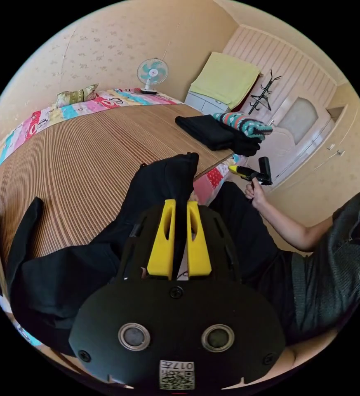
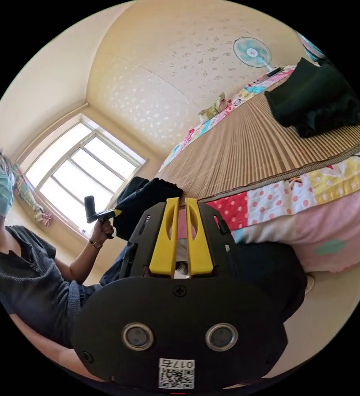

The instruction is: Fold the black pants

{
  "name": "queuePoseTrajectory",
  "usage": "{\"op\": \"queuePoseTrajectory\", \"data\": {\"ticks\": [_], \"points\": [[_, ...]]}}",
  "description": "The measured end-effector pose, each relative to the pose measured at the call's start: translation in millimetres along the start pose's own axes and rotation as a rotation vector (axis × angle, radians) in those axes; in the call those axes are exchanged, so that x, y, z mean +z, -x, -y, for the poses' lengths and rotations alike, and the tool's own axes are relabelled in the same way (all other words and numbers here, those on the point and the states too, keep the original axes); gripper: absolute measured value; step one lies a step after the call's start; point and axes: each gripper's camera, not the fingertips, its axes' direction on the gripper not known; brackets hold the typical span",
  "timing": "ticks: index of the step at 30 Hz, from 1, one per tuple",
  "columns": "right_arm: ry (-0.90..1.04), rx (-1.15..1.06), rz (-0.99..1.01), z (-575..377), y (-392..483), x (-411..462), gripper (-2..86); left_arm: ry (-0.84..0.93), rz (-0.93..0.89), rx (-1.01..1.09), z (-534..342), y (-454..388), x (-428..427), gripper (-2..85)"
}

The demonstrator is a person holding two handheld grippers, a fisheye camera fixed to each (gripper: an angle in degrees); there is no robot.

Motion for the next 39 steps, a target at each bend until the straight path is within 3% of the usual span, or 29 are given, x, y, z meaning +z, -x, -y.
{"op": "queuePoseTrajectory", "data": {"ticks": [6, 8, 10, 13, 17, 20, 25, 28, 30, 33, 37, 39], "points": [[0.120, -0.162, 0.226, 2.0, 68.0, 48.6, 17.4, -0.338, -0.413, 0.251, -29.7, 0.4, -105.7, 4.9], [0.155, -0.263, 0.449, 7.0, 100.0, 66.8, 23.9, -0.440, -0.562, 0.253, -35.9, 20.6, -119.0, 5.0], [0.175, -0.327, 0.600, 9.6, 126.0, 77.4, 24.8, -0.537, -0.713, 0.226, -41.9, 46.7, -122.3, 5.0], [0.196, -0.454, 0.740, 10.2, 180.5, 87.9, 24.9, -0.603, -0.902, 0.143, -45.2, 87.0, -108.7, 5.0], [0.246, -0.478, 0.598, 14.5, 236.0, 106.5, 24.1, -0.600, -1.032, 0.027, -51.2, 121.8, -76.7, 5.0], [0.275, -0.494, 0.619, 11.2, 249.3, 115.4, 13.1, -0.667, -1.128, -0.102, -68.8, 147.8, -60.6, 5.1], [0.239, -0.446, 0.592, -1.6, 248.5, 142.9, 5.0, -0.616, -0.929, -0.265, -82.0, 148.2, -58.5, 5.7], [0.205, -0.388, 0.460, -9.9, 242.1, 163.9, 2.9, -0.495, -0.711, -0.380, -78.2, 142.2, -60.7, 7.8], [0.184, -0.341, 0.370, -12.6, 235.1, 175.6, 2.2, -0.423, -0.458, -0.410, -77.6, 116.6, -70.2, 15.4], [0.204, -0.297, 0.312, -13.4, 227.0, 202.0, 1.6, -0.390, -0.104, -0.353, -75.5, 46.4, -91.4, 20.5], [0.242, -0.298, 0.148, -24.3, 240.6, 250.1, 1.2, -0.466, 0.044, -0.195, -68.9, -64.4, -101.8, 19.2], [0.254, -0.305, 0.127, -29.2, 247.5, 271.9, 1.2, -0.368, 0.081, -0.131, -47.1, -126.5, -75.7, 16.9]]}}
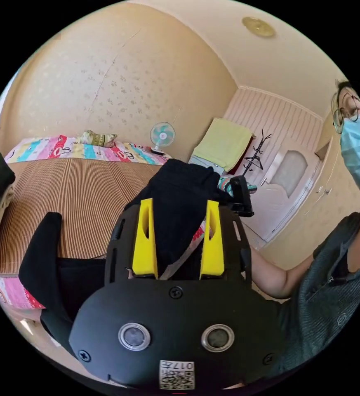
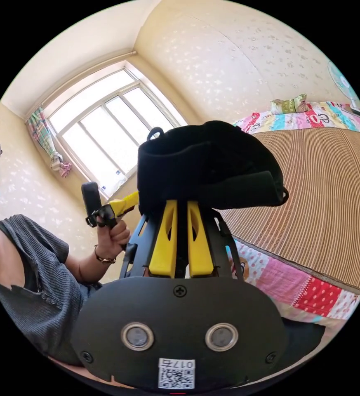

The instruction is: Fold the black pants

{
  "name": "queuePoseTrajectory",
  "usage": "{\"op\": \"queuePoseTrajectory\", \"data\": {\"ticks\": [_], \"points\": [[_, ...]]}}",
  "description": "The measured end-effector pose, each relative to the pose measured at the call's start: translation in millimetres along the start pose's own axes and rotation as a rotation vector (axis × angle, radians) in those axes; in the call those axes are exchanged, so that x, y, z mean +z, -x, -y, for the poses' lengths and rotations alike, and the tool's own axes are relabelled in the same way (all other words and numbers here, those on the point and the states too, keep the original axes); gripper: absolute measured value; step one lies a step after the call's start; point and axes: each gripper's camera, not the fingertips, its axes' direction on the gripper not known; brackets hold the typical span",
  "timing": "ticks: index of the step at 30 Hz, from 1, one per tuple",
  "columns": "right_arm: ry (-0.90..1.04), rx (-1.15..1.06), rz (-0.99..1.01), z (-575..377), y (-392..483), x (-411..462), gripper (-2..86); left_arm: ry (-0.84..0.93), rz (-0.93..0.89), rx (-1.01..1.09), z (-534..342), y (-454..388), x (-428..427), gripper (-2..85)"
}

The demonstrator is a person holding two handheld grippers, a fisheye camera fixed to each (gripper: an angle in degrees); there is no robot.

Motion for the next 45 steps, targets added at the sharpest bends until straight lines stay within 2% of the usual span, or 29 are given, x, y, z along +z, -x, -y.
{"op": "queuePoseTrajectory", "data": {"ticks": [3, 5, 6, 8, 13, 15, 18, 23, 27, 29, 32, 33, 34, 36, 38, 39, 42, 43, 45], "points": [[0.008, -0.059, 0.014, 4.0, 17.1, 34.1, 1.2, 0.147, 0.076, -0.027, 3.9, -45.5, 46.7, 18.7], [0.015, -0.077, -0.016, 5.9, 25.7, 55.4, 1.3, 0.109, 0.133, -0.042, -1.8, -61.2, 48.5, 17.4], [0.012, -0.075, -0.010, 5.9, 24.0, 57.8, 1.3, 0.094, 0.152, -0.059, -4.9, -67.7, 47.9, 14.1], [0.002, -0.063, 0.063, 4.7, 11.1, 62.5, 1.4, 0.066, 0.170, -0.031, -9.6, -78.8, 42.7, 11.6], [-0.041, -0.080, 0.055, -4.5, 4.5, 59.2, 1.5, 0.026, 0.056, 0.004, -5.9, -93.1, 15.4, 5.1], [-0.106, -0.076, 0.057, -10.7, -1.7, 42.6, 1.7, -0.114, -0.167, -0.065, -2.6, -63.5, -29.5, 4.1], [-0.177, -0.123, 0.047, -20.8, -9.1, 0.1, 1.9, -0.243, -0.403, -0.119, 9.3, -30.5, -84.2, 3.9], [-0.292, -0.246, -0.136, -21.7, 23.0, -79.1, 2.6, -0.417, -0.478, 0.057, 49.5, -54.4, -177.8, 3.8], [-0.422, -0.387, -0.141, -9.2, 72.5, -116.1, 3.0, -0.500, -0.491, 0.101, 95.9, -54.7, -217.7, 3.8], [-0.382, -0.416, -0.226, 8.0, 97.5, -106.5, 3.1, -0.429, -0.452, 0.102, 119.7, -55.4, -212.3, 3.9], [-0.178, -0.422, -0.362, 20.3, 96.6, -66.9, 3.1, -0.175, -0.472, 0.090, 147.7, -46.9, -184.1, 3.9], [-0.131, -0.427, -0.354, 19.4, 91.2, -57.6, 3.1, -0.076, -0.521, 0.130, 148.3, -49.7, -168.5, 3.7], [-0.010, -0.453, -0.280, 14.7, 76.8, -36.7, 3.1, -0.023, -0.559, 0.154, 146.8, -52.8, -159.2, 3.6], [0.214, -0.499, -0.097, 0.7, 50.4, 2.1, 3.1, 0.233, -0.707, 0.270, 131.9, -77.2, -114.9, 2.9], [0.466, -0.533, 0.141, -32.3, 14.8, 59.0, 3.2, 0.407, -0.752, 0.343, 113.1, -101.1, -80.9, 2.1], [0.505, -0.521, 0.194, -39.7, 4.9, 71.9, 3.2, 0.507, -0.788, 0.357, 104.2, -113.1, -58.6, 1.4], [0.595, -0.408, 0.352, -44.4, -45.5, 121.9, 3.1, 0.578, -0.900, 0.320, 128.0, -108.3, -24.1, 0.6], [0.593, -0.369, 0.341, -25.1, -68.3, 132.6, 3.0, 0.559, -0.910, 0.328, 144.7, -98.1, -22.6, 0.5], [0.550, -0.288, 0.203, 34.4, -112.2, 138.1, 2.9, 0.407, -0.830, 0.224, 257.3, -13.2, -19.9, 0.1]]}}
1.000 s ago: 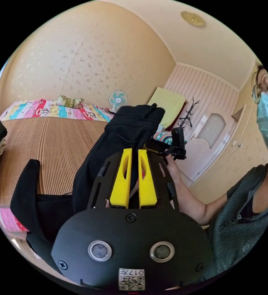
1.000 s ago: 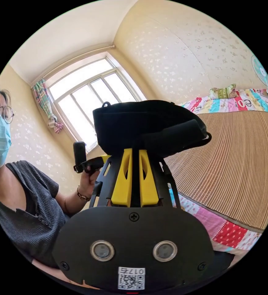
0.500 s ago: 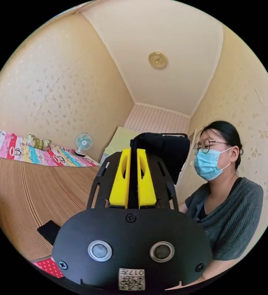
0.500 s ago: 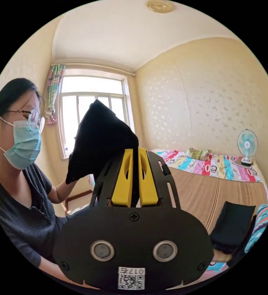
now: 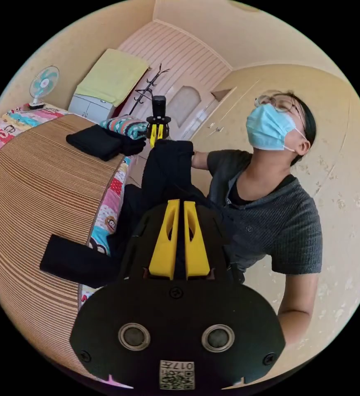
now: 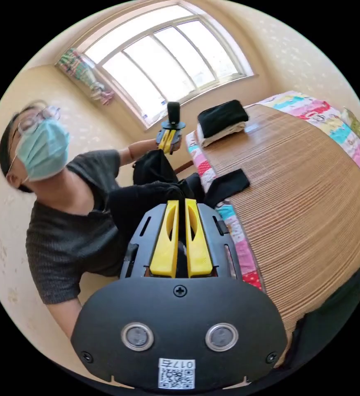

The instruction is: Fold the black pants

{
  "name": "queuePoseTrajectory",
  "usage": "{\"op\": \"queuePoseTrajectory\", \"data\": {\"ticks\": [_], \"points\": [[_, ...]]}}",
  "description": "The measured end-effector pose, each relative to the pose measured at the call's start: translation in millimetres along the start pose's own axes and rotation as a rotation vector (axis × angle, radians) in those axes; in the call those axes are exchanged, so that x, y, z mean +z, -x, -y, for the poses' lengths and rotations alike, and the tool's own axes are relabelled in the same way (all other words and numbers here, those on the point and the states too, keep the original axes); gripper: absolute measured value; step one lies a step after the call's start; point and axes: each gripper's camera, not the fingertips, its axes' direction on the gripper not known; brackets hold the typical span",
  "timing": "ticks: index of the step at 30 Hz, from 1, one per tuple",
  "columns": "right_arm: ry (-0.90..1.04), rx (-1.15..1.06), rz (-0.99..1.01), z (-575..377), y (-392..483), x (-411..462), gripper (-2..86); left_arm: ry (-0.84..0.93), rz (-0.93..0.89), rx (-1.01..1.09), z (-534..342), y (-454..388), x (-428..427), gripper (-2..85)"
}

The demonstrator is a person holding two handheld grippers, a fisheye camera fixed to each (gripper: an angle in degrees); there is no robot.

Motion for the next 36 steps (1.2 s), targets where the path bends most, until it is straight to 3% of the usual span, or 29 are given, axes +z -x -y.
{"op": "queuePoseTrajectory", "data": {"ticks": [1, 2, 3, 5, 6, 7, 8, 9, 10, 12, 15, 19, 22, 26, 27, 29, 30, 32, 34, 36], "points": [[-0.068, 0.099, -0.108, 30.3, -39.8, -38.4, 2.9, -0.086, 0.051, -0.041, 20.9, 19.2, -36.7, 0.1], [-0.176, 0.186, -0.254, 60.1, -71.8, -89.6, 2.8, -0.325, 0.146, -0.139, 55.5, 52.9, -117.1, 0.2], [-0.257, 0.236, -0.319, 71.6, -84.7, -118.8, 2.8, -0.692, 0.189, -0.197, 67.1, 70.6, -205.0, 0.6], [-0.760, 0.376, -0.441, 71.8, -106.7, -231.0, 2.7, -1.159, 0.202, -0.211, 58.3, 75.5, -297.9, 4.6], [-0.869, 0.388, -0.466, 65.4, -105.6, -248.8, 2.6, -1.266, 0.245, -0.188, 60.7, 71.1, -329.4, 6.3], [-1.002, 0.395, -0.530, 58.1, -103.6, -267.5, 2.5, -1.277, 0.285, -0.197, 64.6, 69.3, -335.7, 7.2], [-1.004, 0.414, -0.601, 62.8, -108.8, -267.8, 2.4, -1.224, 0.382, -0.284, 77.5, 72.6, -335.4, 6.9], [-0.970, 0.434, -0.623, 67.9, -115.4, -262.6, 2.3, -1.060, 0.474, -0.389, 96.7, 85.3, -325.1, 7.5], [-0.855, 0.470, -0.641, 80.1, -135.2, -242.3, 2.3, -0.943, 0.518, -0.430, 107.6, 94.7, -315.7, 8.2], [-0.615, 0.470, -0.640, 93.5, -173.4, -187.1, 2.6, -0.421, 0.664, -0.505, 129.5, 143.4, -239.5, 11.2], [-0.285, 0.456, -0.604, 70.1, -242.1, -55.9, 3.5, -0.038, 0.780, -0.620, 81.0, 201.4, -118.1, 13.5], [0.000, 0.547, -0.414, -15.2, -338.1, 111.8, 6.3, 0.013, 0.676, -0.682, 16.6, 240.3, -20.2, 15.6], [0.062, 0.626, -0.282, -77.2, -380.7, 181.3, 6.8, 0.027, 0.694, -0.659, 2.4, 249.4, 35.4, 16.8], [0.017, 0.683, -0.159, -147.2, -401.6, 203.5, 5.1, 0.185, 0.837, -0.528, 12.2, 246.5, 104.3, 17.8], [0.010, 0.686, -0.150, -155.8, -402.8, 201.7, 4.7, 0.223, 0.971, -0.477, 13.5, 236.3, 116.0, 16.3], [0.017, 0.681, -0.112, -186.4, -406.6, 189.1, 3.8, 0.277, 1.052, -0.377, 12.0, 223.9, 126.9, 10.3], [0.023, 0.679, -0.108, -193.4, -407.0, 184.6, 3.6, 0.272, 1.044, -0.352, 7.6, 215.7, 120.5, 3.3], [0.052, 0.658, -0.130, -219.6, -403.7, 161.2, 3.2, 0.175, 1.017, -0.392, -6.2, 205.2, 86.9, 1.1], [0.064, 0.645, -0.156, -238.5, -399.2, 141.9, 3.1, -0.140, 0.808, -0.445, -41.1, 188.9, 20.3, 0.4], [0.062, 0.638, -0.163, -256.6, -395.7, 125.6, 3.1, -0.792, 0.359, -0.575, -148.1, 176.7, -70.5, 0.6]]}}
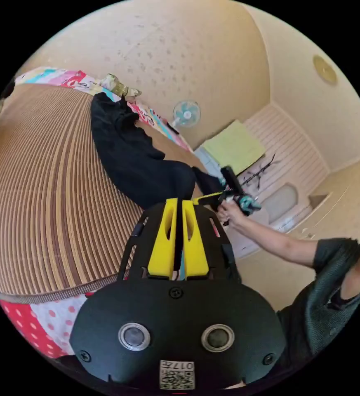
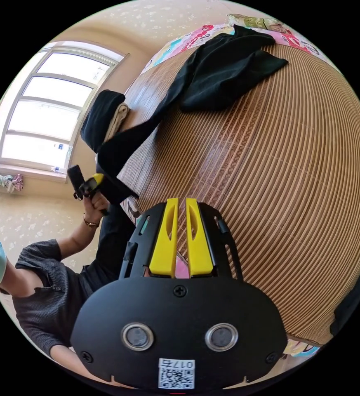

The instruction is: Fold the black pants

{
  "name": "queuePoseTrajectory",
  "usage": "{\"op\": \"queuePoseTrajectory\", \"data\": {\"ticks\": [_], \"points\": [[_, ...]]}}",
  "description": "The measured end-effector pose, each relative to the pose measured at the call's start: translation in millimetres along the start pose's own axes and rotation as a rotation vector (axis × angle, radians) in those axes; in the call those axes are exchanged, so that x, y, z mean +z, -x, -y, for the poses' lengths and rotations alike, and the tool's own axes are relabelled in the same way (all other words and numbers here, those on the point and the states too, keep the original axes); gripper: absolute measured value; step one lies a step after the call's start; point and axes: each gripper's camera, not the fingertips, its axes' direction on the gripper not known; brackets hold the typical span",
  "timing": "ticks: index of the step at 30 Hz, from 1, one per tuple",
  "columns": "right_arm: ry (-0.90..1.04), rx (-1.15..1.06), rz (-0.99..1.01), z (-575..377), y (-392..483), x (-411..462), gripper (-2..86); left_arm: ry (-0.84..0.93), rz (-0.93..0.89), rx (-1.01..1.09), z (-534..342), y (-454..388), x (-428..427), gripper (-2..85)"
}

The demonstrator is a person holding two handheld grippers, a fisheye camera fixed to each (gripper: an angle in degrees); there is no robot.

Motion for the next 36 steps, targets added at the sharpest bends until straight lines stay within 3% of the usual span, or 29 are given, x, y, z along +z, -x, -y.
{"op": "queuePoseTrajectory", "data": {"ticks": [2, 3, 5, 9, 12, 18, 21, 24, 26, 29, 31, 33, 36], "points": [[-0.035, -0.005, 0.007, -20.5, -15.2, -17.5, 3.4, -0.317, -0.186, -0.275, -50.0, 45.7, -70.3, 1.2], [-0.046, -0.004, 0.009, -24.7, -19.5, -21.4, 3.5, -0.376, -0.118, -0.406, -83.4, 55.5, -95.6, 1.8], [-0.073, 0.001, 0.004, -34.8, -38.7, -34.5, 4.3, -0.308, 0.095, -0.443, -116.9, 44.4, -112.6, 3.9], [-0.091, 0.031, -0.068, -32.7, -65.8, -56.7, 8.5, -0.074, 0.401, -0.128, -154.6, -22.3, -90.3, 4.6], [-0.118, 0.027, -0.167, -15.9, -73.8, -86.0, 14.0, -0.013, 0.629, 0.123, -156.7, -64.4, -67.0, 5.3], [-0.111, -0.012, -0.225, 49.4, -89.2, -147.0, 19.2, -0.016, 0.594, 0.232, -91.7, -44.8, -45.7, 12.7], [-0.055, 0.049, -0.160, 76.5, -111.4, -166.8, 13.6, -0.044, 0.606, 0.231, -73.9, -15.8, -29.9, 13.5], [0.100, 0.200, 0.078, 103.1, -146.3, -193.8, 5.2, 0.017, 0.613, 0.175, -73.6, 9.7, -21.7, 13.4], [-0.073, 0.101, 0.501, 105.2, -149.0, -271.5, 3.2, 0.022, 0.638, 0.173, -89.5, 19.9, -23.1, 13.0], [-0.448, 0.054, 0.844, 81.5, -167.9, -389.2, 2.7, 0.006, 0.669, 0.190, -112.9, 30.6, -32.9, 12.8], [-0.655, 0.065, 0.968, 58.2, -189.3, -441.6, 2.8, -0.012, 0.674, 0.209, -114.8, 33.1, -40.2, 13.0], [-0.777, 0.168, 0.965, 31.4, -214.1, -469.4, 3.2, -0.026, 0.682, 0.258, -110.1, 31.6, -46.0, 14.3], [-0.778, 0.373, 0.776, -14.6, -252.7, -480.6, 5.2, -0.031, 0.689, 0.347, -110.3, 23.3, -46.9, 16.2]]}}
